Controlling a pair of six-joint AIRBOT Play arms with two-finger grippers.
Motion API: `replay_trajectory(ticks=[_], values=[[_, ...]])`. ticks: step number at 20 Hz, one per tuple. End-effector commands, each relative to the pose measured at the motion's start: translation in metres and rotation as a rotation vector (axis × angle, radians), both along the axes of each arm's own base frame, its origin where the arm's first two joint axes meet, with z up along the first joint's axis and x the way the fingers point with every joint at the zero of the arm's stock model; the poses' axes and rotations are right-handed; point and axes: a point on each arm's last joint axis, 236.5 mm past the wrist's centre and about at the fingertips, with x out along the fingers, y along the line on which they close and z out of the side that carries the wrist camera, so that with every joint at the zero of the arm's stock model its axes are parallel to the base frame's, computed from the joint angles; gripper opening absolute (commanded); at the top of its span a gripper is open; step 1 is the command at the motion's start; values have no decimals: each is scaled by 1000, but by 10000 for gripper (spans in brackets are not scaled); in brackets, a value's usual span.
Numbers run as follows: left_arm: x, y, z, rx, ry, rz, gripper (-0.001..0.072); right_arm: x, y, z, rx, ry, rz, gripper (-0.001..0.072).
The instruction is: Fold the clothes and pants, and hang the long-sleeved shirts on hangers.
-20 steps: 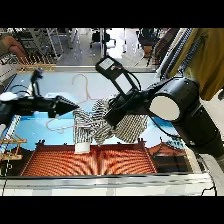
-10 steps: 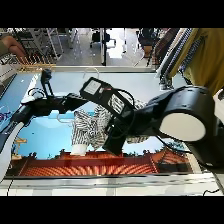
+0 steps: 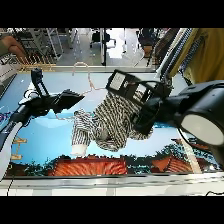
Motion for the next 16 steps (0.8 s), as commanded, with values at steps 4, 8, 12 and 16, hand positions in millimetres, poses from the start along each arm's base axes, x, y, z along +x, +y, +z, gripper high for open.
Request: replay_trajectory(ticks=[4,8,12,16], values=[[-2,-2,0,-1,-8,-7,22,80,43,-31,-53,-99,157,629],[-1,-2,0,0,-8,-5,21,106,74,-66,-55,-92,193,508],[24,-3,-6,27,57,89,183,79,77,-83,-27,44,212,50],[62,0,-55,263,239,225,718,58,57,-103,-101,171,186,45]])
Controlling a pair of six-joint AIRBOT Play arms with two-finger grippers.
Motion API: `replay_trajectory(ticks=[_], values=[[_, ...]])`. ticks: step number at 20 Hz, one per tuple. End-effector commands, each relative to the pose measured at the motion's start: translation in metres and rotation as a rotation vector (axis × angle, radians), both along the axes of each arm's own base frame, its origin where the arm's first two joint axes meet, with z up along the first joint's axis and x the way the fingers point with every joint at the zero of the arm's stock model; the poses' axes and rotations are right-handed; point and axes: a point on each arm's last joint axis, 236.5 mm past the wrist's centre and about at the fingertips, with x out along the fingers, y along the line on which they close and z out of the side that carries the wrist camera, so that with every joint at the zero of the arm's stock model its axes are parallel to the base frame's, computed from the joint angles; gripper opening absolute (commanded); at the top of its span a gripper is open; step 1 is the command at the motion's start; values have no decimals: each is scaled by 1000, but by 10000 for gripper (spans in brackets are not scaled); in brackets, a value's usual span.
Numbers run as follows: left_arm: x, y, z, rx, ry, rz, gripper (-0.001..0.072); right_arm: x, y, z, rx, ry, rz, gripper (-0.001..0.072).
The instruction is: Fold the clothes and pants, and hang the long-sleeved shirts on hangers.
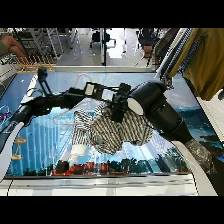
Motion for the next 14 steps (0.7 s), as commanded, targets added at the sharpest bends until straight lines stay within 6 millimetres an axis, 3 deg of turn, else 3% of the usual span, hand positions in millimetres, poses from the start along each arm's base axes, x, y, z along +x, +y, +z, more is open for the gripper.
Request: replay_trajectory(ticks=[1,5,8,10,12,14], values=[[25,10,-38,222,77,92,719,-19,-10,-16,-52,101,-6,45],[53,52,-10,390,104,213,715,-17,-15,-15,-44,103,-56,44],[71,105,-1,572,334,455,682,11,-56,-3,-39,6,-336,44],[60,131,-3,659,460,576,671,30,-94,9,22,-59,-580,44],[35,126,-15,726,557,541,671,41,-120,22,111,-92,-746,45],[8,89,-36,708,651,386,671,42,-135,39,177,-116,-805,45]])
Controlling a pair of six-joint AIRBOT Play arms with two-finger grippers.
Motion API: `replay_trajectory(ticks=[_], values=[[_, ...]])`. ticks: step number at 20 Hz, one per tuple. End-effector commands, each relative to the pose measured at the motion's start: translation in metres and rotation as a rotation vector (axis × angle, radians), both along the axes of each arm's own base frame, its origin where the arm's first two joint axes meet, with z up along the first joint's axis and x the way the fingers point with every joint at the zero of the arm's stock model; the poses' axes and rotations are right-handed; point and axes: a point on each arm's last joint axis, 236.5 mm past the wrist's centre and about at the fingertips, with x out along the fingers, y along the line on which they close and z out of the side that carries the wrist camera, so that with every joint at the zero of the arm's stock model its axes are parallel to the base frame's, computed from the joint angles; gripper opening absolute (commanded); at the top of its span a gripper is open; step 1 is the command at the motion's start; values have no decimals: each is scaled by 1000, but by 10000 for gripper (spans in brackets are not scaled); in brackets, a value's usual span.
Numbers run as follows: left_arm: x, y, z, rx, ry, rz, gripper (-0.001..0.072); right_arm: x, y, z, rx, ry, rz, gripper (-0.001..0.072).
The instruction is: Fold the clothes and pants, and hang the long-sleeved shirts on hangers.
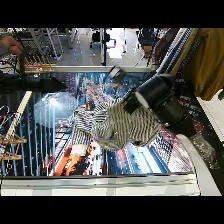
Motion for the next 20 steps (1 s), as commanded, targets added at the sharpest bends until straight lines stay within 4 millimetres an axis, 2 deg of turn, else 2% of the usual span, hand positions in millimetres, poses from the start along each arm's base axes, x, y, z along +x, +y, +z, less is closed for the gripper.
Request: replay_trajectory(ticks=[1,3,4,5,7,9,10,12,13,14,15,17,20], values=[[-40,-31,-42,-32,266,-21,671,7,-34,31,101,-103,-196,45],[-63,-70,-95,-58,397,-67,672,0,-34,48,134,-134,-186,45],[-69,-88,-125,-64,429,-61,687,-4,-32,53,158,-135,-178,45],[-71,-107,-145,-100,438,-47,711,-8,-28,55,184,-128,-167,45],[-62,-138,-161,-207,455,-17,711,-15,-21,53,218,-102,-150,46],[-43,-164,-158,-340,447,5,710,-18,-15,50,238,-81,-138,46],[-32,-174,-153,-418,428,16,707,-19,-13,50,243,-75,-135,46],[-25,-183,-163,-470,453,38,685,-21,-14,48,243,-65,-137,46],[-27,-185,-173,-464,474,34,522,-22,-15,48,241,-62,-139,46],[-28,-186,-178,-463,488,31,229,-24,-16,48,241,-57,-142,46],[-26,-186,-178,-463,480,33,22,-27,-15,50,246,-51,-135,46],[-7,-174,-152,-547,395,56,20,-41,-9,54,266,-22,-85,46],[47,-129,-98,-658,266,167,19,-71,7,63,304,38,62,45]])
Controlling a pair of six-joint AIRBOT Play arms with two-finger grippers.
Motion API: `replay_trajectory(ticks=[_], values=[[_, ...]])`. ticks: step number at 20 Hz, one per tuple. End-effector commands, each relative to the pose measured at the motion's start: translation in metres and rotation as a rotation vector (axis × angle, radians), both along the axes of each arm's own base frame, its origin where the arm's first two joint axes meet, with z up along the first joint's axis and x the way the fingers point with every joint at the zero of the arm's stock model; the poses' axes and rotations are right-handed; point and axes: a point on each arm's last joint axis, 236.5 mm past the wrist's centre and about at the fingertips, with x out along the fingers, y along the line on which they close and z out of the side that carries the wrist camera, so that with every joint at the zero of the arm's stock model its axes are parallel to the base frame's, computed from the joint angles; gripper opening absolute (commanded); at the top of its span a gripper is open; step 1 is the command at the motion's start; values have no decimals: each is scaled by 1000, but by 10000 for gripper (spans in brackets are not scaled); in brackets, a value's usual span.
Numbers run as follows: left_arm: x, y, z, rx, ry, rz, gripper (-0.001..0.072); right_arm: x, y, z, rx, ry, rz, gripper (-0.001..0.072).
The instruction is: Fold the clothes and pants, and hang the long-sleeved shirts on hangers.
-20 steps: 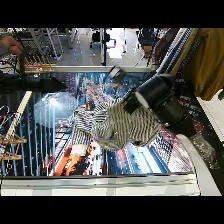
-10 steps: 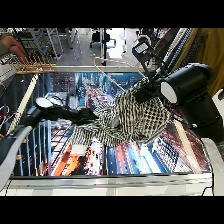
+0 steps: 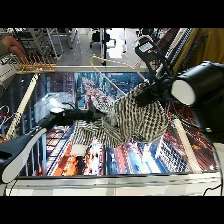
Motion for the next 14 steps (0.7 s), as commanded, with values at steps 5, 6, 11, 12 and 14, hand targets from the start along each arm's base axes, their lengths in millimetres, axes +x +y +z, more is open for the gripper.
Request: replay_trajectory(ticks=[5,6,11,12,14], values=[[96,88,137,-100,-227,284,19,-48,10,-17,-62,148,232,43],[97,92,148,-78,-242,282,20,-49,6,-27,-86,177,222,43],[71,90,178,-64,-293,141,20,-34,-25,-56,-235,198,134,43],[64,89,175,-60,-286,110,20,-27,-30,-54,-246,171,104,43],[55,88,161,-13,-249,64,19,-14,-41,-45,-282,110,58,43]])
